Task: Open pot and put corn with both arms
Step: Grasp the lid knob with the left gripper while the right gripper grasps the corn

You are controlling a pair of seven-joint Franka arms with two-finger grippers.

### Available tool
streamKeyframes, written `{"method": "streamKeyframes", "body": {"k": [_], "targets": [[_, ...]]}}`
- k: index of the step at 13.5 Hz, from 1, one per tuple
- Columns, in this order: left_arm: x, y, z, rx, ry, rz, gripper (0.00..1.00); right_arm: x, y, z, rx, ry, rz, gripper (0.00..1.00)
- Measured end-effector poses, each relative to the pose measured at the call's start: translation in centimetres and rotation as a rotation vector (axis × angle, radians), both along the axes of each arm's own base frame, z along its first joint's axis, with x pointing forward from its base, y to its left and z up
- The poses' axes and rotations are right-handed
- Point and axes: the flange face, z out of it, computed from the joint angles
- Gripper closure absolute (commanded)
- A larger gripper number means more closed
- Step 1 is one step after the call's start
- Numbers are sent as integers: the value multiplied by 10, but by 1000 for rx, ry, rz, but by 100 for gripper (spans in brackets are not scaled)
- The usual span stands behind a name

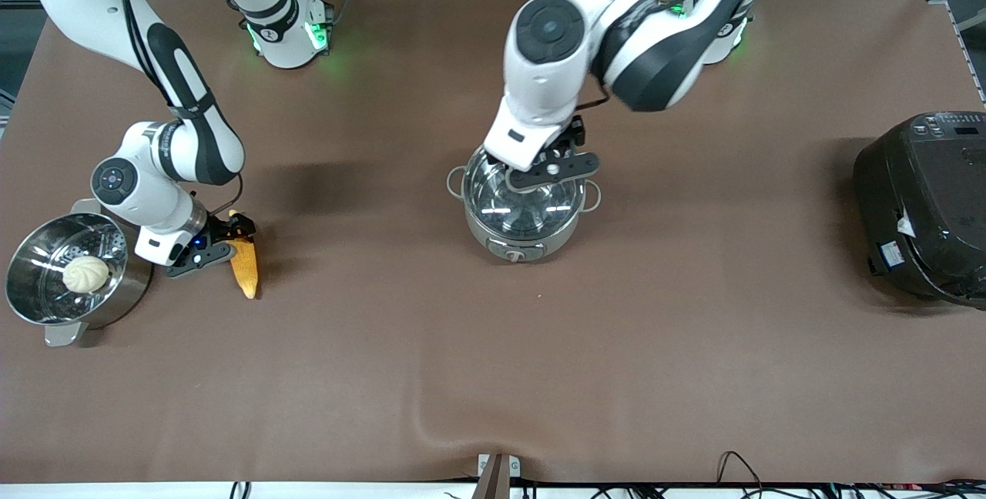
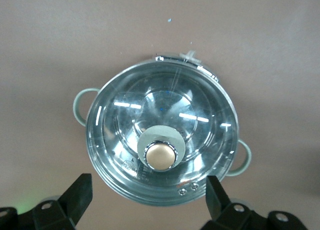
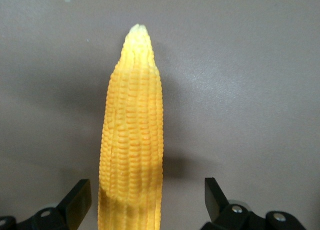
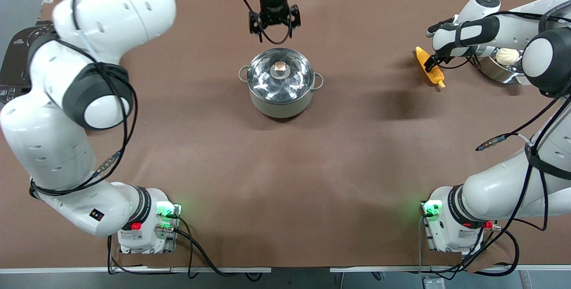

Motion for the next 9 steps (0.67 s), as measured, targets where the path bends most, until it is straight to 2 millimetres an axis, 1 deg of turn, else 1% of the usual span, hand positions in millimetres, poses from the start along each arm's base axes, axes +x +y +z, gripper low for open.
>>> {"method": "streamKeyframes", "body": {"k": [1, 2, 3, 4, 5, 7, 8, 9], "targets": [[-2, -5, -17, 22, 10, -6, 0, -1, 1, -5, 6, 1, -7, 0], [-1, -8, -30, 35, 21, -10, 0, -1, 3, -10, 10, 1, -11, 3], [0, -9, -40, 44, 31, -11, 0, -2, 4, -14, 13, 3, -14, 16], [1, -10, -47, 48, 37, -9, 0, -2, 7, -16, 18, 4, -16, 32], [2, -11, -53, 49, 39, -4, 0, -2, 10, -17, 25, 3, -19, 52], [0, -14, -66, 48, 38, 10, 2, 0, 16, -16, 42, -2, -31, 72], [-2, -16, -72, 51, 40, 13, 8, 0, 16, -16, 44, -3, -34, 85], [-7, -19, -78, 56, 45, 14, 15, 1, 16, -15, 46, -2, -37, 91]]}}
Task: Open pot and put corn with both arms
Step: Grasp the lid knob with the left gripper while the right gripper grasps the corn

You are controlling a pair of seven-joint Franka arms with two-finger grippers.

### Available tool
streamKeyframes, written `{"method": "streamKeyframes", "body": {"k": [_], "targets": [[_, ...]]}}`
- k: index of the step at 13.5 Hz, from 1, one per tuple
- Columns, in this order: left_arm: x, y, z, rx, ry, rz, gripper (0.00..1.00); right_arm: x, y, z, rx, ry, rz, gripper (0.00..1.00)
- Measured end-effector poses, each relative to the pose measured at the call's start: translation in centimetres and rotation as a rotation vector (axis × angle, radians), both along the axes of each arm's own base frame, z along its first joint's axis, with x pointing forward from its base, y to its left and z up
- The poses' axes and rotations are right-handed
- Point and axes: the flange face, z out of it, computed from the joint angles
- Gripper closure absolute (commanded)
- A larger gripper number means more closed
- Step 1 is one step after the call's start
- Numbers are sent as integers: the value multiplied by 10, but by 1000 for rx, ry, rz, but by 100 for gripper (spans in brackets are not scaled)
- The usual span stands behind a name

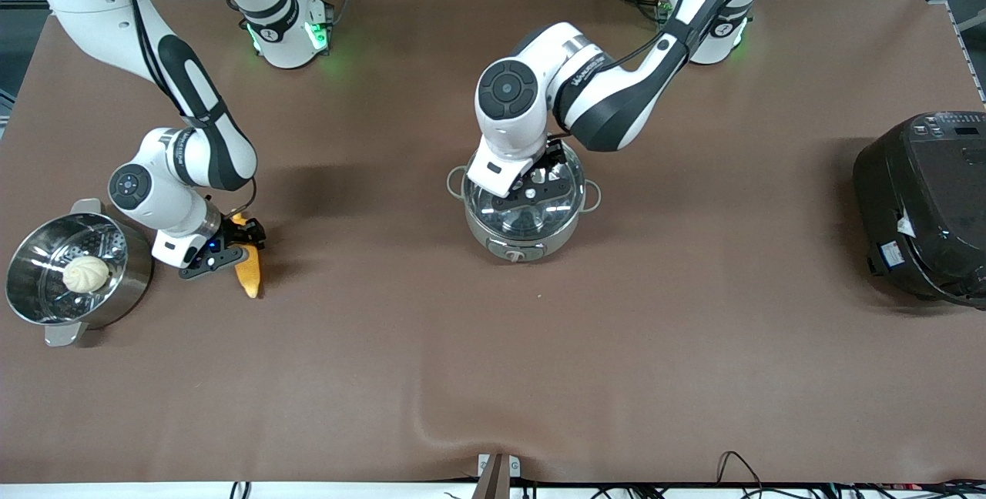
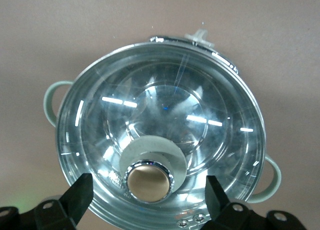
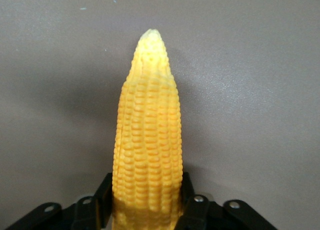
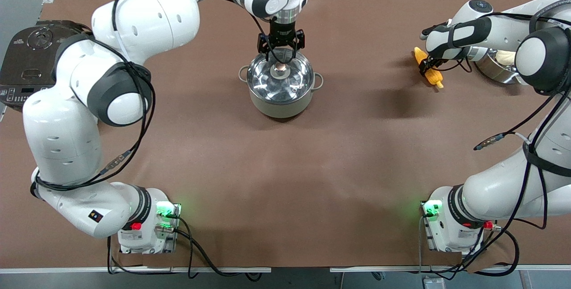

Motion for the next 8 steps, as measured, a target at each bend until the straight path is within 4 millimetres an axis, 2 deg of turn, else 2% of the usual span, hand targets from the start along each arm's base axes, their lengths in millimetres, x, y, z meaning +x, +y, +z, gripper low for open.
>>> {"method": "streamKeyframes", "body": {"k": [2, 3, 5, 6, 8], "targets": [[-9, -4, -11, 15, 11, -8, 31, 7, 3, 8, 16, 17, -8, 92], [-12, -4, -16, 27, 12, -15, 34, 14, 6, 21, 26, 38, -6, 92], [-15, -3, -25, 48, -1, -30, 36, 35, 11, 67, 61, 110, -6, 92], [-15, -4, -26, 45, -7, -32, 41, 44, 15, 96, 83, 141, -15, 92], [-15, -5, -27, 40, -13, -32, 52, 57, 40, 151, 117, 164, -30, 92]]}}
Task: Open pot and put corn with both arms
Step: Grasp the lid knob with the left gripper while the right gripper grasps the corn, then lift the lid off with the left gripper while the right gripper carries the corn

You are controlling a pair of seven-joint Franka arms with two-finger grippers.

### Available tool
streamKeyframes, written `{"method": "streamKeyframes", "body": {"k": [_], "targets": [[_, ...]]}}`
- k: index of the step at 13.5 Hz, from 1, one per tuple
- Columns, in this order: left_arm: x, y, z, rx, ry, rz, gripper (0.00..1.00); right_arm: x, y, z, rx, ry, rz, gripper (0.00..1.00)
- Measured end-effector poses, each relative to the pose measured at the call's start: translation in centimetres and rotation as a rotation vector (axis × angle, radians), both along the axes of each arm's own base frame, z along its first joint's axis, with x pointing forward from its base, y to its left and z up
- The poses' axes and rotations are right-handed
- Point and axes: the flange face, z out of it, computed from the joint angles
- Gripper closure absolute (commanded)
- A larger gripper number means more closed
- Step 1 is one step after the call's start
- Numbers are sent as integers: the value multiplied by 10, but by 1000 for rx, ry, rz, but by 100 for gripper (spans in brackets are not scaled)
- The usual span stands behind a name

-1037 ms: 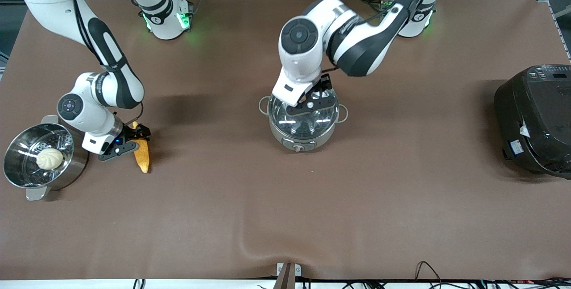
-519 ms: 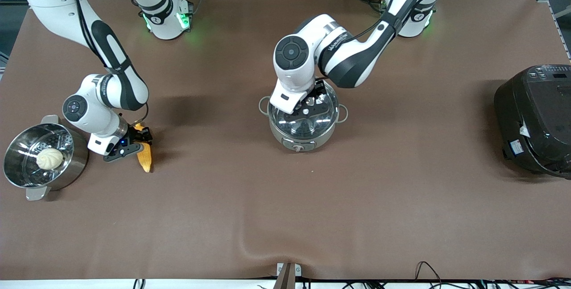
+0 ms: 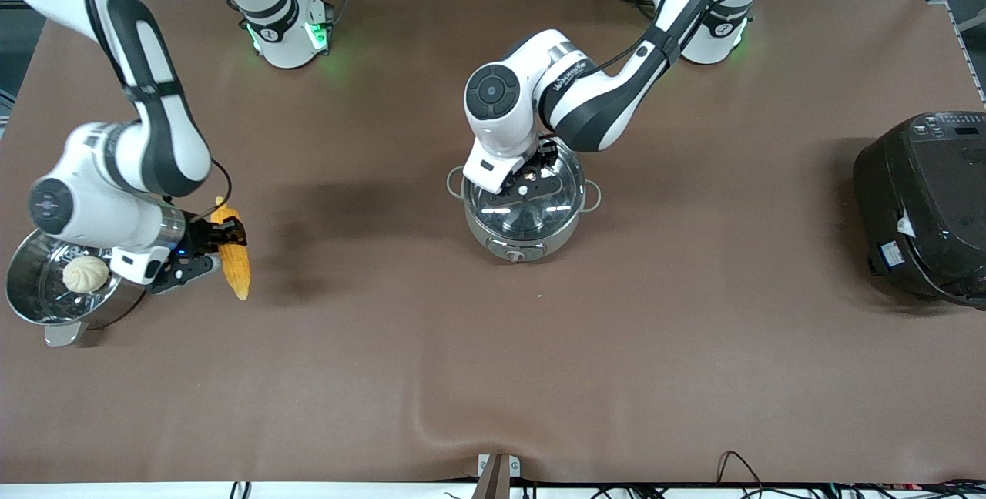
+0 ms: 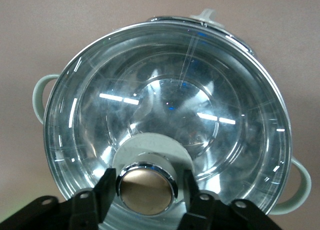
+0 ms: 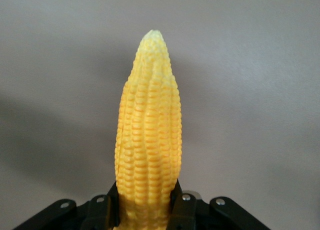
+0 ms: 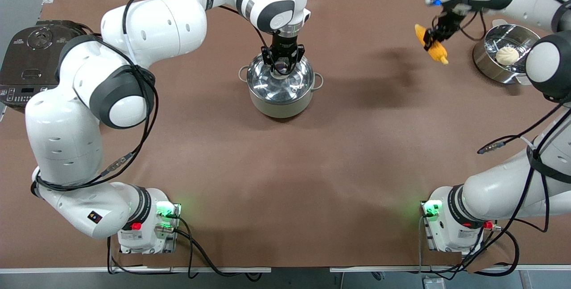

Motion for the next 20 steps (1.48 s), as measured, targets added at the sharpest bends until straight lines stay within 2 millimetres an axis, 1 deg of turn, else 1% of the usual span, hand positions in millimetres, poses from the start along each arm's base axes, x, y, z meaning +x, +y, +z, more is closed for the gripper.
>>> {"method": "streamKeyframes", "body": {"k": [1, 2, 3, 4, 8, 9, 10, 11, 12, 14, 15, 16, 17, 18, 19, 20], "targets": [[0, 0, 0, -1, -1, 0, 58, 4, 15, 20, 2, 1, -7, 92], [0, 0, 0, 0, -3, 0, 67, 8, 27, 32, 1, -5, -12, 92], [0, 0, 0, 0, -3, 0, 88, 10, 37, 39, 0, -13, -16, 92], [1, 0, 0, 0, -3, 0, 100, 13, 44, 44, -1, -23, -23, 92], [2, 0, 3, -3, -11, 21, 100, 18, 53, 65, -4, -6, -49, 92], [3, 2, 11, -10, -21, 28, 100, 19, 56, 71, -5, -1, -57, 92], [6, 5, 26, -22, -38, 34, 100, 19, 60, 75, -6, 1, -65, 92], [10, 12, 51, -35, -62, 45, 100, 20, 65, 77, -9, 1, -76, 92], [14, 23, 80, -47, -85, 55, 100, 20, 70, 78, -11, 2, -87, 92], [23, 59, 143, -64, -130, 64, 100, 18, 86, 79, -17, 10, -111, 92], [30, 82, 169, -70, -150, 70, 100, 16, 100, 80, -22, 14, -128, 92], [39, 108, 191, -73, -165, 71, 100, 12, 120, 81, -29, 18, -149, 92], [50, 136, 204, -71, -169, 64, 100, 9, 143, 84, -35, 17, -168, 92], [62, 163, 211, -67, -166, 55, 100, 4, 169, 89, -39, 10, -182, 92], [76, 191, 212, -66, -159, 45, 100, -2, 201, 97, -42, 1, -193, 92], [89, 217, 210, -66, -147, 36, 100, -12, 237, 103, -45, -6, -203, 92]]}}
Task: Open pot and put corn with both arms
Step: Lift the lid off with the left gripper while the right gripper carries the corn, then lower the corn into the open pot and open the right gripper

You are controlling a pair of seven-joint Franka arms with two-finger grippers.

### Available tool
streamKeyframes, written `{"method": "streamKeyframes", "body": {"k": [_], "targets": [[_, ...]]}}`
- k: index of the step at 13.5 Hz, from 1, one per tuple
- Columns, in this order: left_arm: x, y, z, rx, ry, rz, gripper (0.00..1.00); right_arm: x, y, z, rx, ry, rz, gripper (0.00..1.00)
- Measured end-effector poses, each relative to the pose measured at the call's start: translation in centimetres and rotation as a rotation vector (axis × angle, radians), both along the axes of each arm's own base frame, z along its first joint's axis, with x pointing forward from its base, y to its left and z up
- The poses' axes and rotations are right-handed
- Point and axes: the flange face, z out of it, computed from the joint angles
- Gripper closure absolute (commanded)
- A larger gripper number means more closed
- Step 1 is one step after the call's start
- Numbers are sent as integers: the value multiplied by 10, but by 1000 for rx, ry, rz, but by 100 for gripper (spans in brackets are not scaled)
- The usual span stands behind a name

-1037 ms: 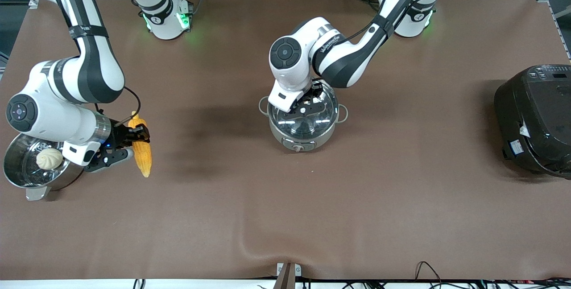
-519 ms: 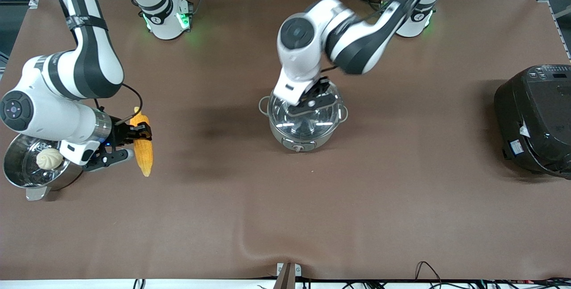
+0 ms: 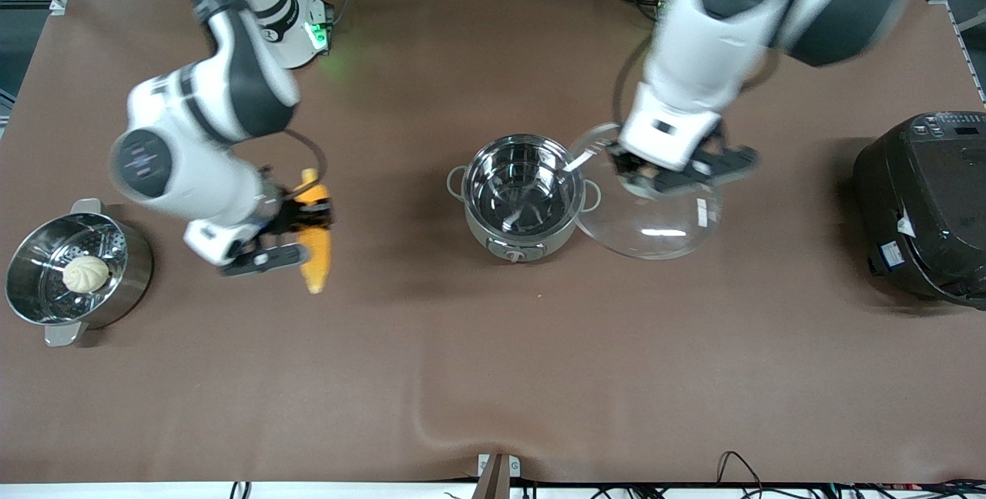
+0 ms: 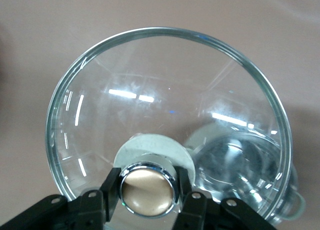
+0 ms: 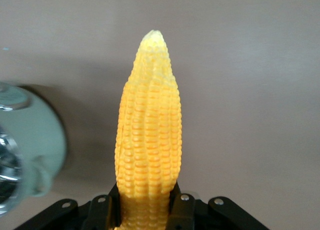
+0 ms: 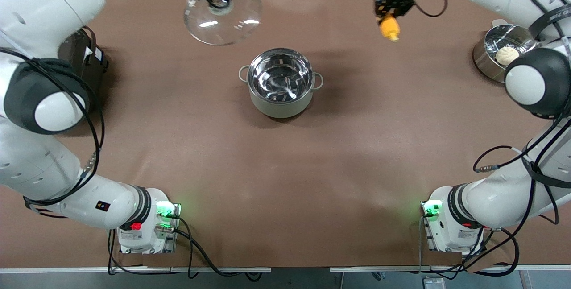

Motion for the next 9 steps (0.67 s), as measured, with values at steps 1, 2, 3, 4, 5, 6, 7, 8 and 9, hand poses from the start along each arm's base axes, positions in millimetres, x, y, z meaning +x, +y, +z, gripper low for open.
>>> {"method": "streamKeyframes", "body": {"k": [1, 2, 3, 4, 5, 6, 7, 8, 9], "targets": [[11, 24, -5, 1, 15, -9, 100, -12, 38, 2, -1, -15, -14, 92], [20, 45, -11, 2, 30, -17, 100, -23, 76, 1, 3, -36, -36, 92], [26, 63, -16, 4, 44, -22, 100, -34, 108, -6, 8, -52, -62, 92], [31, 78, -21, 5, 56, -28, 100, -43, 136, -16, 12, -64, -87, 92], [35, 91, -26, 6, 67, -39, 100, -52, 161, -27, 18, -76, -109, 92], [38, 103, -30, 6, 75, -47, 100, -60, 184, -35, 24, -87, -130, 92], [41, 113, -35, 6, 81, -53, 100, -70, 207, -40, 29, -101, -151, 92], [44, 123, -41, 4, 82, -57, 100, -81, 230, -43, 33, -116, -173, 92], [47, 132, -48, 1, 81, -61, 100, -91, 248, -44, 34, -126, -194, 92]]}}
